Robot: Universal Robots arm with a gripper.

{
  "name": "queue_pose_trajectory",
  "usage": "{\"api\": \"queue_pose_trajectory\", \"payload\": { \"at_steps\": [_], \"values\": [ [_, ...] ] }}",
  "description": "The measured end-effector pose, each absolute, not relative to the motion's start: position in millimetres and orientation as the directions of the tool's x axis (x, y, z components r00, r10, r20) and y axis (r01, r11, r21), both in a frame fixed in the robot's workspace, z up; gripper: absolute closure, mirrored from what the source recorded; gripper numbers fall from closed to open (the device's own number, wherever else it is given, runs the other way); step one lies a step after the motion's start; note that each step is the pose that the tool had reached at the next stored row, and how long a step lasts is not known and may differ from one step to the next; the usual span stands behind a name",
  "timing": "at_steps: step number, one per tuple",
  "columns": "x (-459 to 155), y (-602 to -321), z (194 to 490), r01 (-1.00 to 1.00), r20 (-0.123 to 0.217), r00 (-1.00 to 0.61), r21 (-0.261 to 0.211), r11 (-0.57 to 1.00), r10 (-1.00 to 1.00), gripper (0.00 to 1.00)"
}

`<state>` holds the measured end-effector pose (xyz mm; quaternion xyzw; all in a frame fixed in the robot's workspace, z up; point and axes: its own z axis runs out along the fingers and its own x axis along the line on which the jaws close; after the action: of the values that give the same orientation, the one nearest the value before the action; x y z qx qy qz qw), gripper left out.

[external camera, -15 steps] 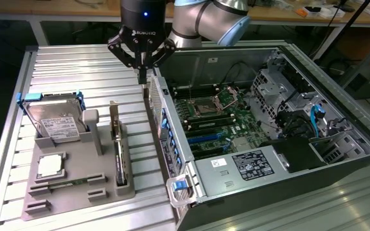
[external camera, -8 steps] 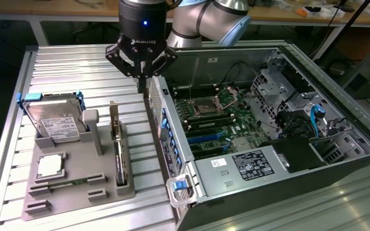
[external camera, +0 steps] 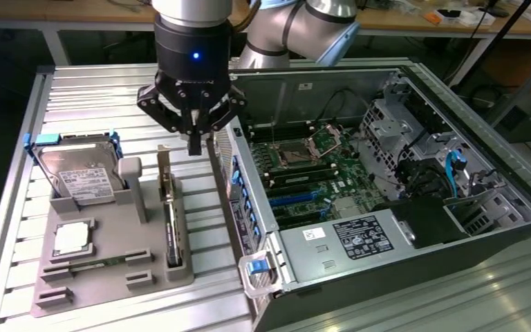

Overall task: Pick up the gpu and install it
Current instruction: 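Reach for the gpu, then pick up the gpu and move the gpu toward the slot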

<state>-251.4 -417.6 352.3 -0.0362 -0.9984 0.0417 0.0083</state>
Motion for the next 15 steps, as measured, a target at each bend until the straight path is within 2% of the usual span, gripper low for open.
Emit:
{"api": "queue_pose_trajectory", "payload": {
  "at_steps": [5, 15],
  "values": [
    [-267.6, -430.7, 343.8, 0.072, 0.016, -0.997, -0.085, 0.994, 0.073, 0.89],
    [-273.2, -431.6, 342.9, 0.071, 0.019, -0.997, -0.085, 0.994, 0.073, 0.89]
  ]
}}
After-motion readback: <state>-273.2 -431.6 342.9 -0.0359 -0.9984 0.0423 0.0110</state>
